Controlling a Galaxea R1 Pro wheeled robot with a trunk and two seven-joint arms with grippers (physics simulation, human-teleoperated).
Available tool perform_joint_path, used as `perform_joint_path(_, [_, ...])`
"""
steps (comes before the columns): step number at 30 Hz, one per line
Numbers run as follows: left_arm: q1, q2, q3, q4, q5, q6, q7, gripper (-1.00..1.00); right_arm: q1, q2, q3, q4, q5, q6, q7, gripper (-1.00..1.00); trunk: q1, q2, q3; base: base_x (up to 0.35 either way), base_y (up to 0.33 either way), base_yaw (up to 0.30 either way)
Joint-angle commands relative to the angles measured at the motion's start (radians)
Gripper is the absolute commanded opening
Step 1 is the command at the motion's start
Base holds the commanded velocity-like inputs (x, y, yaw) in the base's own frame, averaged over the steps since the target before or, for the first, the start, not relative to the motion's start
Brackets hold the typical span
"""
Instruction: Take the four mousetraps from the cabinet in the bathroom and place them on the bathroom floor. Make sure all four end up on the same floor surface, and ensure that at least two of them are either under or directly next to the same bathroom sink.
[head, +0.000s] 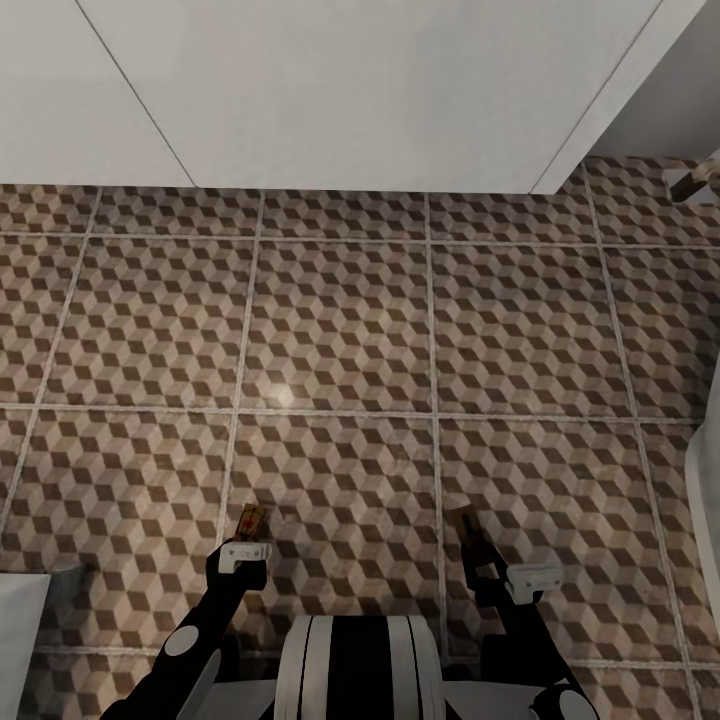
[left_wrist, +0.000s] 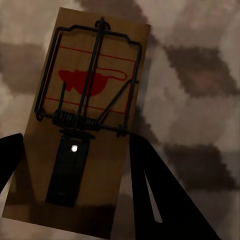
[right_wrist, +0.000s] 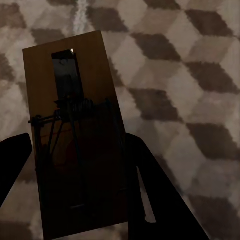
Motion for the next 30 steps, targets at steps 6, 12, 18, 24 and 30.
perform_joint_path(6, [0.0, 0.002, -0.005, -0.003, 0.006, -0.003, 0.009, -1.0, 0.0, -0.001, 0.005, -0.001, -0.01, -0.006, -0.005, -1.0, 0.0, 0.0, 0.0, 0.0, 0.0, 0.0])
perform_joint_path(12, [0.0, 0.002, -0.005, -0.017, 0.006, -0.003, 0.008, -1.0, 0.0, -0.001, 0.008, -0.013, -0.01, -0.008, -0.005, -1.0, 0.0, 0.0, 0.0, 0.0, 0.0, 0.0])
perform_joint_path(18, [0.0, 0.002, -0.005, -0.018, 0.006, -0.003, 0.008, -1.0, 0.0, -0.001, 0.008, -0.05, -0.01, -0.006, -0.005, -1.0, 0.0, 0.0, 0.0, 0.0, 0.0, 0.0])
perform_joint_path(24, [0.0, 0.002, -0.005, -0.018, 0.006, -0.003, 0.007, -1.0, -0.004, 0.023, 0.008, -0.075, -0.004, -0.002, -0.005, -1.0, 0.0, 0.0, 0.0, 0.0, 0.0, 0.0])
perform_joint_path(30, [0.0, 0.002, -0.005, -0.015, 0.006, -0.003, 0.007, -1.0, -0.005, 0.032, 0.008, -0.078, 0.054, -0.004, -0.005, -1.0, 0.0, 0.0, 0.0, 0.0, 0.0, 0.0])
